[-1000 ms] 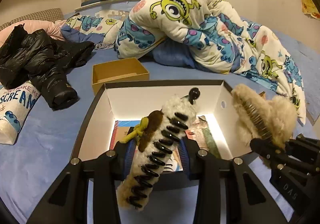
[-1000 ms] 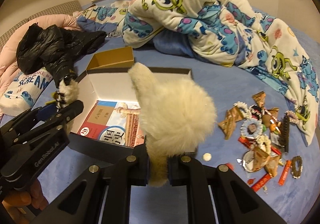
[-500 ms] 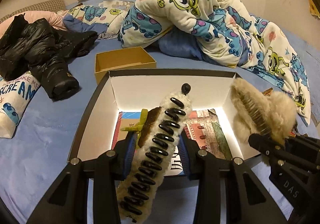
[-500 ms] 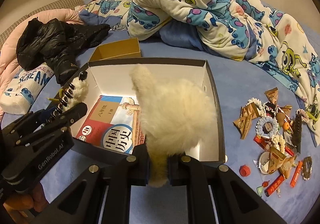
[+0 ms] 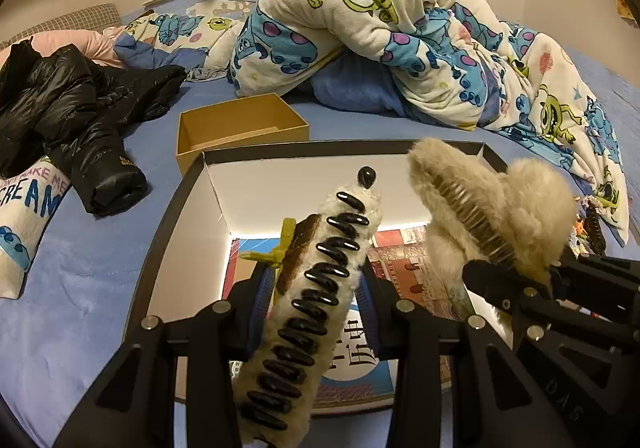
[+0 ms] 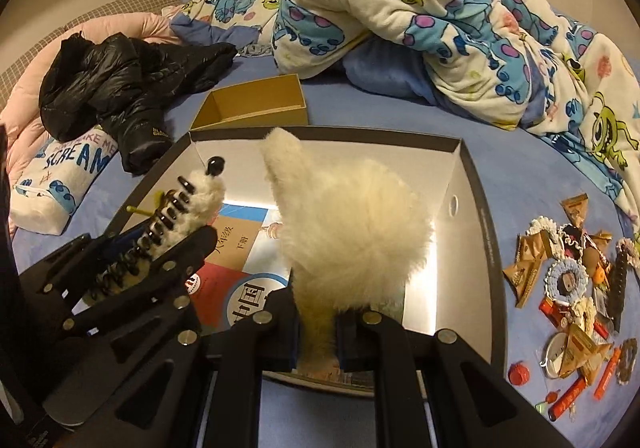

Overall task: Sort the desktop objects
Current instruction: 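Lower both held items into the shoebox and open both tools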

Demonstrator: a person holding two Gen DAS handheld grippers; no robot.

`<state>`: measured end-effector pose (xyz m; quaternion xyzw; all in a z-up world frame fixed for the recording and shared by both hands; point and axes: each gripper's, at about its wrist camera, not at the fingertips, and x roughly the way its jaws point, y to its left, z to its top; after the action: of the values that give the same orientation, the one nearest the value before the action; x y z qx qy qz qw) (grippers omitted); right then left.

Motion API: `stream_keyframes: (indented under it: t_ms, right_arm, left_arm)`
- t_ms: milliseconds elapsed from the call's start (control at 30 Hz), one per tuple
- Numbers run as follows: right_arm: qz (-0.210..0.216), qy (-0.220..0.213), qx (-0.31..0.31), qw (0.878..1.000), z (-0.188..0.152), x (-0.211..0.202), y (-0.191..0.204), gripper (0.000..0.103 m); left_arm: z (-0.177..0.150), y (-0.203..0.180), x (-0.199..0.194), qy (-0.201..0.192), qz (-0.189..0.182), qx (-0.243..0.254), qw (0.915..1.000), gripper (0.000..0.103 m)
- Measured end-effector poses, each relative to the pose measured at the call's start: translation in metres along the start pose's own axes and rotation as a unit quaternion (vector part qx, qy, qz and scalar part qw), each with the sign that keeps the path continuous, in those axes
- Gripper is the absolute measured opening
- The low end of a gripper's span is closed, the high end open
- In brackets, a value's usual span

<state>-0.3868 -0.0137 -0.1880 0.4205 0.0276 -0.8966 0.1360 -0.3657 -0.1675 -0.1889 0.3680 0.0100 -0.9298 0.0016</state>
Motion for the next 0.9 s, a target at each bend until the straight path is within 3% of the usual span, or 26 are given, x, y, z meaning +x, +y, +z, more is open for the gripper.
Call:
stream_keyframes:
  t_ms: [67,167,200,267,300,367,667,900]
  right_arm:
    - [-0.002,0.001,-0.003,1.000,0.000,0.002,0.001,0.015]
    - [-0.019,-0.001,-0.008,1.000,-0.001,0.005,0.000,0.018]
    - [-0.022,-0.002,-0.011,1.000,-0.002,0.005,-0.001,0.023]
    - [-0.037,-0.005,-0.008,0.999,-0.002,0.005,-0.004,0.045]
    - [-0.041,-0.009,-0.003,0.999,-0.002,0.004,-0.007,0.051]
    - [-0.040,-0.014,0.007,0.999,-0.002,0.002,-0.012,0.065]
    - [-0.049,-0.030,0.006,0.998,0.003,-0.015,-0.019,0.077]
    - [-0.051,-0.047,0.029,0.997,0.002,-0.033,-0.035,0.078]
  left_arm:
    - [0.000,0.000,0.002,0.000,0.010,0.002,0.9999,0.047]
    - [-0.002,0.002,0.002,-0.007,0.042,0.004,0.9991,0.075]
    - [-0.003,0.004,0.002,-0.010,0.054,0.003,0.9985,0.079]
    - [-0.004,0.009,0.000,-0.010,0.053,-0.003,0.9985,0.083]
    - [-0.003,0.013,-0.001,-0.010,0.048,-0.011,0.9987,0.086]
    - [-0.003,0.018,-0.003,-0.014,0.038,-0.020,0.9990,0.088]
    - [0.000,0.010,-0.019,-0.026,0.024,-0.007,0.9993,0.089]
    - [0.002,-0.010,-0.029,-0.034,0.007,0.009,0.9993,0.090]
